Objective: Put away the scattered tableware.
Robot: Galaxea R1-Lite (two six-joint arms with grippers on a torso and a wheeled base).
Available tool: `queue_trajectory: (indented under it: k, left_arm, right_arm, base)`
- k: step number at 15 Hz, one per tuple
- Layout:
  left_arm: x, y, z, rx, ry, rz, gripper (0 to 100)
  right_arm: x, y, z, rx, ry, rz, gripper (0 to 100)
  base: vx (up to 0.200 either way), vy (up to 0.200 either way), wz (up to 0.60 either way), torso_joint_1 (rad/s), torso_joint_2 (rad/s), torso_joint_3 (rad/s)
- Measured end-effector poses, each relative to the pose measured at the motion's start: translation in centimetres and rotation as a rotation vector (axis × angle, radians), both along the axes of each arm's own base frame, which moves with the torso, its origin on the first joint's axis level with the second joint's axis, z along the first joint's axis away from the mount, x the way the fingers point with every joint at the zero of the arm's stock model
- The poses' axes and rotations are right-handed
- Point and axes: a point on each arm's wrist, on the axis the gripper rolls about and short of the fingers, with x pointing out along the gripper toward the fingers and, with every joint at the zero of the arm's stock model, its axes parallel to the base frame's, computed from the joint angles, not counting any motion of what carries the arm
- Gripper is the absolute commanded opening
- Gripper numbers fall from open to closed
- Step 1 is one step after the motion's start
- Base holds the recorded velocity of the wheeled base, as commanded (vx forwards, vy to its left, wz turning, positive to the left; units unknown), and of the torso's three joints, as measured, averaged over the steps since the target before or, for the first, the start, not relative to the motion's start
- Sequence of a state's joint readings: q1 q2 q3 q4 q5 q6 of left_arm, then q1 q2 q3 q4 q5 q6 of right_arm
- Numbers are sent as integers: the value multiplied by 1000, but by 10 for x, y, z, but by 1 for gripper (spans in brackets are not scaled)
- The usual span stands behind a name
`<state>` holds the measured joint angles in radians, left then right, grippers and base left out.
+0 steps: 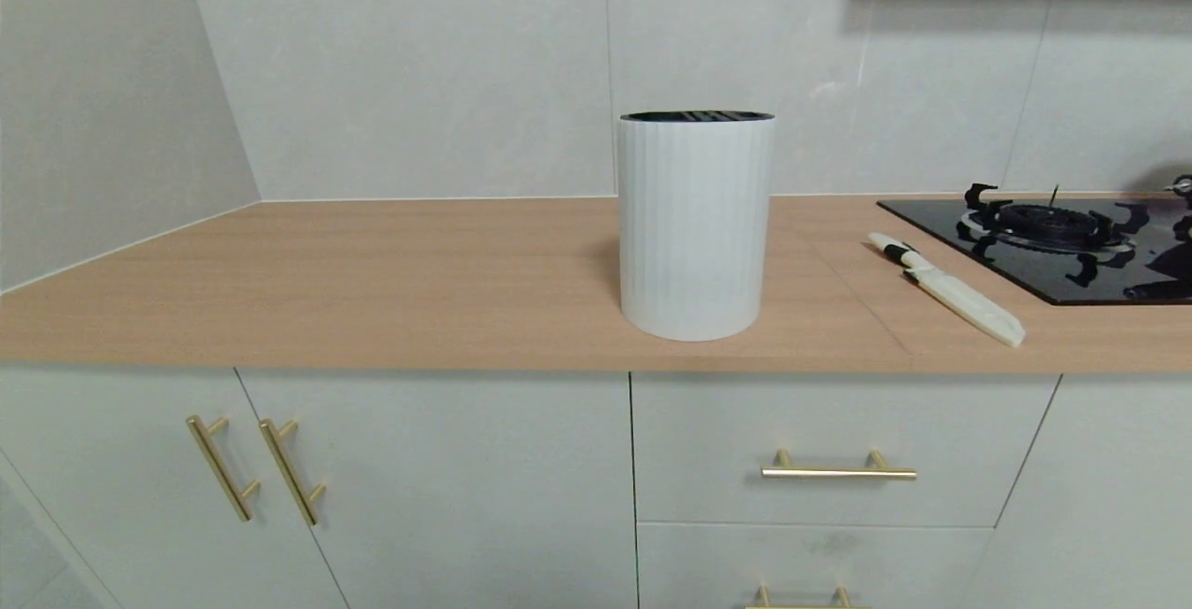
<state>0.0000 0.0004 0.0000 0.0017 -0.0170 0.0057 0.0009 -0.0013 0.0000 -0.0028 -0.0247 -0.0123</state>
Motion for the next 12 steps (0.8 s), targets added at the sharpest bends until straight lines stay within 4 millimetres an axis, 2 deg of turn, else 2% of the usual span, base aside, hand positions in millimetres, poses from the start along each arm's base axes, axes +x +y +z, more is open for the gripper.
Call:
queue_trajectory:
  k: [12]
  left_arm:
    - [0,0,0,0,0,0,100]
  right_arm:
    - [0,0,0,0,0,0,100]
  base:
    - [0,0,0,199,-481,-286]
